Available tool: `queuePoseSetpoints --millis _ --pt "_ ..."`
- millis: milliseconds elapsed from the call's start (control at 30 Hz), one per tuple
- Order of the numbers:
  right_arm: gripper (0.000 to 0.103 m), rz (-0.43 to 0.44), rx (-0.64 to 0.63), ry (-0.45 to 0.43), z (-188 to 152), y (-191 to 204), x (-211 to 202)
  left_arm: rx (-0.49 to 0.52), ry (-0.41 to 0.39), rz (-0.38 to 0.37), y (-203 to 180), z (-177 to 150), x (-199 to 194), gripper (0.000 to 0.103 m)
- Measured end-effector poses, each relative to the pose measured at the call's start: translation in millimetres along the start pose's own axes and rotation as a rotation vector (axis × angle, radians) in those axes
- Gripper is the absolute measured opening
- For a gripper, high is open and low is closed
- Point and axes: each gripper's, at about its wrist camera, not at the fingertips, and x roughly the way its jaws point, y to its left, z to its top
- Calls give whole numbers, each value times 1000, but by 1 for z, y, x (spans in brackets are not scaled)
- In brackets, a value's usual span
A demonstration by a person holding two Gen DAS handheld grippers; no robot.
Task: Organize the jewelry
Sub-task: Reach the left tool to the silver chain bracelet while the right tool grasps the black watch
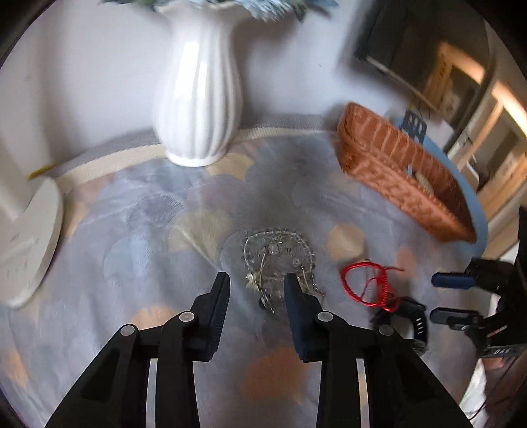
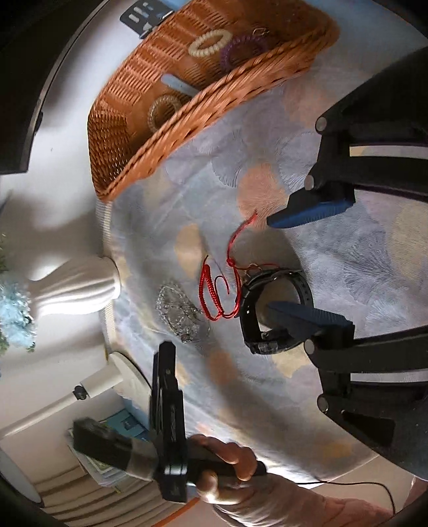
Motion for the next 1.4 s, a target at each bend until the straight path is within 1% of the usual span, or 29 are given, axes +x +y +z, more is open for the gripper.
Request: queuePoseSetpoints --millis 33,100,133,167,267,333,367,400,467,500,533,567,700,767,833,933,967,1033,1067,1100,1133,1233,1300,1333,1367,1400 --pt "49 2 -7 3 0 1 1 19 6 4 -1 2 5 34" --pt "49 12 -19 11 0 2 6 43 19 -25 -4 2 10 34" --pt "49 16 -26 19 0 3 9 52 22 -21 -6 3 12 34" --pt "49 17 -32 27 0 3 12 67 29 3 -8 3 16 34" --pt "47 18 -47 45 2 6 21 71 50 28 -8 5 27 34" --pt "46 16 -53 57 4 7 28 71 49 36 -7 6 30 32" --pt "46 11 -56 61 5 8 31 69 44 38 -7 7 31 29" --pt "45 8 -55 65 6 9 33 65 39 43 -8 8 32 21" --pt "39 4 -53 71 7 10 36 56 33 61 -7 7 33 9" --pt "25 -5 -53 77 8 11 39 57 27 76 -7 7 32 9" --pt "17 -14 -54 83 7 11 40 59 18 75 -8 6 30 8" --pt "14 -15 -56 84 7 12 40 59 6 68 -8 4 27 7" --pt "12 1 -66 77 1 15 32 40 -6 11 -5 -12 3 4" --pt "12 27 -77 73 -5 18 23 42 -9 -36 -5 -26 -15 4" --pt "12 35 -98 76 -14 23 16 36 -6 -72 -2 -41 -31 4" --pt "12 50 -121 81 -28 30 10 21 1 -161 1 -60 -53 4" --pt "12 56 -118 83 -32 32 8 18 5 -180 1 -65 -57 4" --pt "12 70 -103 86 -41 32 5 24 1 -145 -1 -68 -59 4" --pt "12 66 -95 86 -45 32 3 25 -1 -107 0 -68 -58 5" --pt "12 63 -88 81 -48 31 1 14 1 -95 2 -66 -55 6" --pt "12 63 -83 77 -50 30 0 -2 4 -102 4 -64 -52 7" --pt "12 62 -68 68 -53 26 -3 -91 11 -98 11 -53 -36 21" --pt "12 55 -70 54 -56 26 -4 -170 -19 -121 16 -47 -27 37" --pt "13 49 -74 44 -56 27 -5 -191 -32 -121 15 -45 -24 39" --pt "15 48 -76 38 -56 27 -4 -200 -40 -110 13 -44 -21 41" --pt "17 57 -74 38 -56 28 -4 -195 -45 -76 10 -43 -17 41"
